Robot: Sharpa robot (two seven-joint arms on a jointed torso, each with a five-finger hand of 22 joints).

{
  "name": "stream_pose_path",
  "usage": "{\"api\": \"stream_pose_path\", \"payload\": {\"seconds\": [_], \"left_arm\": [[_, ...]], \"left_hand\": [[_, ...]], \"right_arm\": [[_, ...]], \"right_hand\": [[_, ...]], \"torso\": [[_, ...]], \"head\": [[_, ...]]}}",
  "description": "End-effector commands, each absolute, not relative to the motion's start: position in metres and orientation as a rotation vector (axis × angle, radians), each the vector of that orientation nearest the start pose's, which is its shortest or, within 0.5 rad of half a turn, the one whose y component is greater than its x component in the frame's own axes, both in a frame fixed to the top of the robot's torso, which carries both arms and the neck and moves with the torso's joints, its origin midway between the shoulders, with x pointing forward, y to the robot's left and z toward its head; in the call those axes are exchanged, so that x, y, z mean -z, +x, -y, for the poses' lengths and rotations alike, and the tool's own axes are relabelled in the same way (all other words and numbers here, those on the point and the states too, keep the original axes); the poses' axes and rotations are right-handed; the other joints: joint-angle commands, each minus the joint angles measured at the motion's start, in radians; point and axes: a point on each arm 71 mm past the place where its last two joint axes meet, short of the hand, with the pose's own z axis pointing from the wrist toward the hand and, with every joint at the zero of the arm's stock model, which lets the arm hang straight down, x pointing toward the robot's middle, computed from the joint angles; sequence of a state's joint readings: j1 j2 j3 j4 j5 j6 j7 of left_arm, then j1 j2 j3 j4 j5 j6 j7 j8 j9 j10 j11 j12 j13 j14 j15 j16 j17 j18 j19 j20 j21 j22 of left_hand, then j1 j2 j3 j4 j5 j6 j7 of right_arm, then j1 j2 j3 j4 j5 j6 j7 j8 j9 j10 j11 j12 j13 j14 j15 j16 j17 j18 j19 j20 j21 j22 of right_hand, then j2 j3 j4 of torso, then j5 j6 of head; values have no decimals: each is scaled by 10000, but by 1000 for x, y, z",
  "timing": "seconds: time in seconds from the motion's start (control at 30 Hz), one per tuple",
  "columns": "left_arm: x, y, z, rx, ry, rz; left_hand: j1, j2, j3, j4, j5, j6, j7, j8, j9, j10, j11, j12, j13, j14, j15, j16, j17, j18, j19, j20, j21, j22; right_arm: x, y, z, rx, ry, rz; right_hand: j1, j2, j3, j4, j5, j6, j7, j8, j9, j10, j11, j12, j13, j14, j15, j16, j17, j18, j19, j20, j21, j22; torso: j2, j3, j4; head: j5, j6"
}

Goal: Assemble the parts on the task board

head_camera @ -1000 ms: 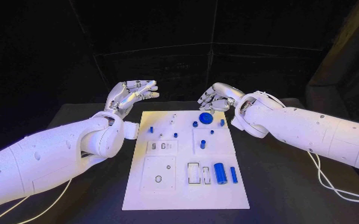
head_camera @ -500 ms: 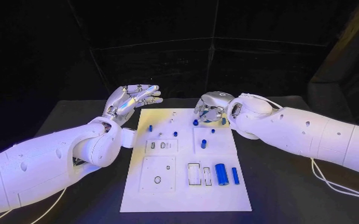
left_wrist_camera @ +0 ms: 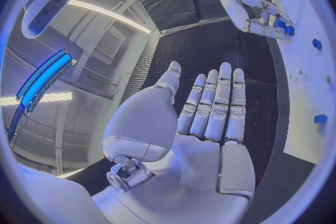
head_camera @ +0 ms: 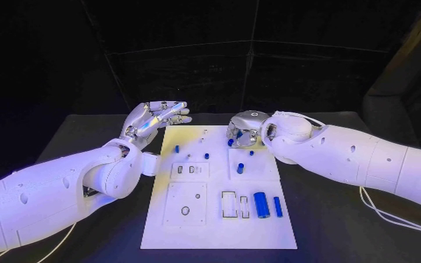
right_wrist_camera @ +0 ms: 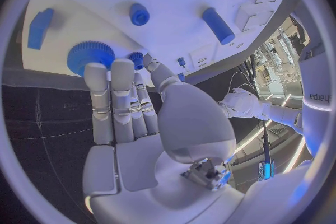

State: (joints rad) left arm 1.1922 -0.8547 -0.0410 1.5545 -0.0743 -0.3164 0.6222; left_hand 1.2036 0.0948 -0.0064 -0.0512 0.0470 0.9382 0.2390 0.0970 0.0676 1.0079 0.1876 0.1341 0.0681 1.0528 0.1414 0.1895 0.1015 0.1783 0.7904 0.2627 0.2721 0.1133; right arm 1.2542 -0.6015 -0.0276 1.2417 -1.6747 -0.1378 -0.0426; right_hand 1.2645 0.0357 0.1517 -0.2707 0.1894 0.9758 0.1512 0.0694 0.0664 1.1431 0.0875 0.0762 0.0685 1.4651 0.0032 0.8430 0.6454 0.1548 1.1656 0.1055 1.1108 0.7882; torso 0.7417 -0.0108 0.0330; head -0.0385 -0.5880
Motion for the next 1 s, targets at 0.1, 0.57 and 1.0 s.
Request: {"api": "stream_pose_path", "payload": {"seconds": [0.1,0.57,1.0], "left_arm": [[161,480,-205,16799,-8902,-12426],[161,479,-203,16902,-8910,-12530],[161,480,-204,16867,-8959,-12629]], "left_hand": [[109,6,-16,-67,46,48,57,-45,-17,40,0,-43,-11,5,35,-38,-12,60,35,-14,5,-11],[95,-23,-33,-87,45,41,67,-63,-19,33,9,-68,-16,-6,42,-63,-20,60,35,-9,-3,-22],[124,-41,-27,-149,46,16,84,-98,-23,9,25,-116,-22,-23,54,-105,-33,59,36,0,-15,-42]], "right_arm": [[177,541,149,-4834,-4853,-16903],[180,544,144,-4997,-4842,-17220],[177,544,144,-5466,-4501,-16866]], "right_hand": [[-75,29,151,89,23,36,47,-17,0,2,28,72,11,186,-30,613,592,-213,248,7,428,543],[-35,296,821,240,-325,329,100,57,21,381,3,173,22,279,-33,2074,2010,-414,772,18,1420,1906],[-125,237,1375,485,-147,927,-2,232,81,783,-97,253,63,257,-99,2802,2638,-503,991,-13,1900,2554]], "torso": [[50,-3,10],[99,23,14],[138,26,16]], "head": [[-1,-31],[34,-81],[157,-26]]}}
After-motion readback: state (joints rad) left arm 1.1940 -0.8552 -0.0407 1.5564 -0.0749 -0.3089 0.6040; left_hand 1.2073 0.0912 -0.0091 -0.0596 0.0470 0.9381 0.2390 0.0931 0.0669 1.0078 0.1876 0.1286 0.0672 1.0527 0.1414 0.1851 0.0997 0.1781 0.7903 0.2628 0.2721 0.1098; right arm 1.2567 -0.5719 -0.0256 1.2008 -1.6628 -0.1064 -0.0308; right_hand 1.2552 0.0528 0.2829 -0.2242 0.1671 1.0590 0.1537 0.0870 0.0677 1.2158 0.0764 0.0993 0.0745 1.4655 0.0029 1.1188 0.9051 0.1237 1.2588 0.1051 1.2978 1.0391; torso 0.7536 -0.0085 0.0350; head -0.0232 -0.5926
